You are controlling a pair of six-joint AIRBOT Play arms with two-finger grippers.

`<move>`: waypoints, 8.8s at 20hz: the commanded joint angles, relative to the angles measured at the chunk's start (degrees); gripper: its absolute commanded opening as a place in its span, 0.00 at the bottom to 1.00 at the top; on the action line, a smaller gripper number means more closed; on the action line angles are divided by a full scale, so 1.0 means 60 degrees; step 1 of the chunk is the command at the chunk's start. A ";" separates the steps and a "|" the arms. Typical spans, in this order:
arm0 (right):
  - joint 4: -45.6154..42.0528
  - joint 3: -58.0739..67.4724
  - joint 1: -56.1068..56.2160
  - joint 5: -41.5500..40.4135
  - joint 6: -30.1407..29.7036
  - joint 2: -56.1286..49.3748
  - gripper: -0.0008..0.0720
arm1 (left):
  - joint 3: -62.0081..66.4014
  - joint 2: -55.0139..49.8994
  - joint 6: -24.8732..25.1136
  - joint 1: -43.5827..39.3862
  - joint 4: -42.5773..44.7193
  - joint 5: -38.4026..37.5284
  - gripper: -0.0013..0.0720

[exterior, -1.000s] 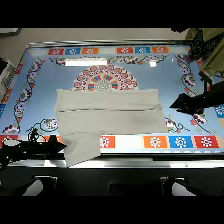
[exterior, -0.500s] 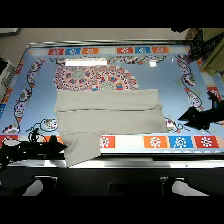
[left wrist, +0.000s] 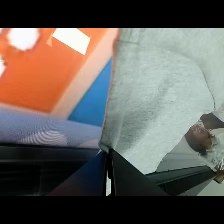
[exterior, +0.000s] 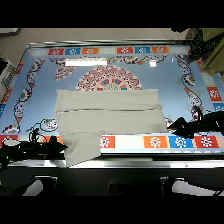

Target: Fold the clothes and pants, and hang the long-sleeved shirts on hangers.

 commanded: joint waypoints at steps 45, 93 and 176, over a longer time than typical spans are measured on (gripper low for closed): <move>-0.0514 0.2131 0.3049 0.2346 0.2197 0.0335 0.06 | 0.9027 -0.4834 -0.0630 -0.1617 -0.1384 -0.0033 0.04; -0.0138 0.3770 0.2444 0.0943 0.0648 -0.2681 0.91 | 1.4280 -0.4280 -0.2765 -0.2790 0.5136 -0.1377 0.64; -0.0007 0.5854 1.0214 0.5144 0.5679 -0.1880 0.06 | 1.6185 -0.3654 -0.3581 -0.2382 0.4983 -0.3876 0.04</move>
